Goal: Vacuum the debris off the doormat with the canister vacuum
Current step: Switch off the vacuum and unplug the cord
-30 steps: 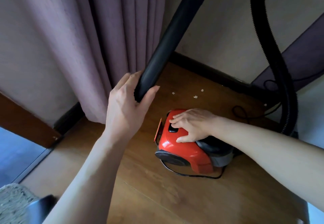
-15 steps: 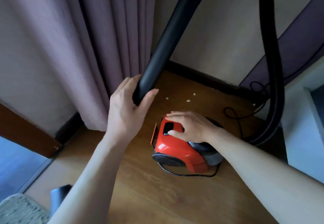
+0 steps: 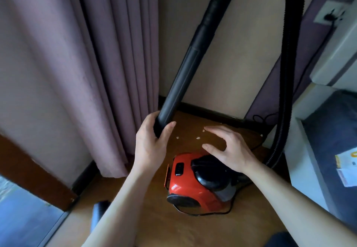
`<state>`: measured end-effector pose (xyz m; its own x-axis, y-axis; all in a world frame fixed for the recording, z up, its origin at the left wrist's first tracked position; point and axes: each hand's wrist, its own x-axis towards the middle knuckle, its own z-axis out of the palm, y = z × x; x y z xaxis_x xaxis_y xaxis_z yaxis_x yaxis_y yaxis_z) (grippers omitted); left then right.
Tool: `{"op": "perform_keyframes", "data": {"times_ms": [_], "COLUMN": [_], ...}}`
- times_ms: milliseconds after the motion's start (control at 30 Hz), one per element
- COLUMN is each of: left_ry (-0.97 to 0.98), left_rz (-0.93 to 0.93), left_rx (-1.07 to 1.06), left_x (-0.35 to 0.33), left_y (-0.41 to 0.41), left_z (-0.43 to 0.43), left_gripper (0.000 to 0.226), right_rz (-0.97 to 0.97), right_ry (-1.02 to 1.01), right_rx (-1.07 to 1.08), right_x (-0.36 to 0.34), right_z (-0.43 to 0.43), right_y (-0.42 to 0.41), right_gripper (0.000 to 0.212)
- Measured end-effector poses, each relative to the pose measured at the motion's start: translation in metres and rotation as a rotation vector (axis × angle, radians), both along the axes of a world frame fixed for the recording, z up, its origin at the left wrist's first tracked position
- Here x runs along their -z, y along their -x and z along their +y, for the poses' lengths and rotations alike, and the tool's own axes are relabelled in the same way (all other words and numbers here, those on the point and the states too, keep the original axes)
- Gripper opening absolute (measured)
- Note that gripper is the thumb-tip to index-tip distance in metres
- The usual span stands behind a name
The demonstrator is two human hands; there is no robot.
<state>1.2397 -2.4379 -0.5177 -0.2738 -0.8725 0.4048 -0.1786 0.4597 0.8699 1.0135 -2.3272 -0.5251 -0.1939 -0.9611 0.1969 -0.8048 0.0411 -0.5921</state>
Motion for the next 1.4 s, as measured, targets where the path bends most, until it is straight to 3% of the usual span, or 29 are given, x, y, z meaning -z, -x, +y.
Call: {"op": "perform_keyframes", "data": {"times_ms": [267,367,700,867,1000,1100,1200,1400], "left_ry": [0.014,0.000,-0.021,-0.031,-0.032,-0.062,-0.099,-0.162], "left_rz": [0.005,-0.017,0.039,0.089,0.044,0.026,0.025,0.067], "left_rx": [0.031,0.085,0.187,0.222,0.220,0.233,0.256,0.364], "left_x": [-0.064,-0.079,-0.103,-0.115,-0.125,-0.134,-0.133,-0.109], "left_y": [0.041,0.062,0.168,0.230,0.273,0.296,0.319,0.364], "left_z": [-0.002,-0.001,-0.027,-0.029,-0.037,-0.044,-0.054,-0.078], "left_gripper": [0.032,0.040,0.031,0.036,0.023,0.008,0.007,0.053], "right_rz": [0.069,0.046,-0.063,0.096,0.168,0.185,0.150,-0.020], "right_ry": [0.086,0.140,0.224,0.421,0.691,0.694,0.673,0.623], "right_rx": [0.100,0.150,0.330,0.447,0.651,0.658,0.627,0.595], "right_x": [-0.079,-0.102,-0.080,-0.102,-0.128,-0.145,-0.148,-0.132], "right_z": [0.025,0.030,0.035,0.037,0.044,0.044,0.028,-0.023], "right_y": [0.031,0.048,0.147,0.197,0.248,0.281,0.295,0.301], "right_gripper": [0.070,0.071,0.056,0.045,0.037,0.040,0.042,0.048]}}
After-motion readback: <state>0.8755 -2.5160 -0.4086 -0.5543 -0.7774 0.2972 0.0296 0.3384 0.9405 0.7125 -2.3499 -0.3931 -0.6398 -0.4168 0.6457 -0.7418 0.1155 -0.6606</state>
